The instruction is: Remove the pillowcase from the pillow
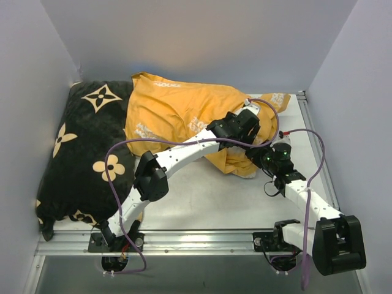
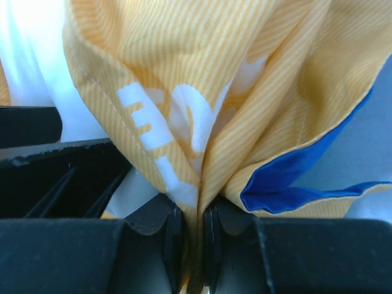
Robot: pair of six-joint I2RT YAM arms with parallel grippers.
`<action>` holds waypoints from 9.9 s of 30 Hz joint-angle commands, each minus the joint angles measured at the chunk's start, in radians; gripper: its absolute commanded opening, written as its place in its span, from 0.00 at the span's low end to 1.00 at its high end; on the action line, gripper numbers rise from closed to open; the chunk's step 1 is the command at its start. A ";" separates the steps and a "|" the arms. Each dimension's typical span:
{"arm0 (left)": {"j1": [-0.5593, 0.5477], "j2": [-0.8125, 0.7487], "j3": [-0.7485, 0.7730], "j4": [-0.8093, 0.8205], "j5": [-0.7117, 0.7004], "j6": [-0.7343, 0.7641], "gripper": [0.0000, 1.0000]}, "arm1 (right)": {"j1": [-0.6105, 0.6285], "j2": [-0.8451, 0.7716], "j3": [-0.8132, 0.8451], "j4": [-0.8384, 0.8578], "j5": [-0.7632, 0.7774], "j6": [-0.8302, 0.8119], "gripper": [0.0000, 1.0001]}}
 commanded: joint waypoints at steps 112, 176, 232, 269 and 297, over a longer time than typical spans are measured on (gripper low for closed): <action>0.337 -1.261 -1.091 0.108 0.385 -0.216 0.00 | -0.094 0.273 0.401 -0.620 0.284 -0.245 0.00; 0.568 -0.969 -0.449 0.179 0.118 -0.302 0.00 | -0.036 0.080 -0.036 -0.059 0.335 -0.059 0.07; 0.440 -0.761 -0.528 0.340 0.204 -0.365 0.00 | 0.795 -0.008 0.600 -0.293 0.635 -0.542 0.73; 0.050 -0.430 -0.017 0.020 0.173 -0.218 0.00 | 0.978 0.522 0.450 -0.020 0.637 -0.562 0.42; 0.177 -0.711 -0.888 0.593 0.575 -0.348 0.52 | 1.139 -0.443 0.235 -0.744 0.999 0.076 0.80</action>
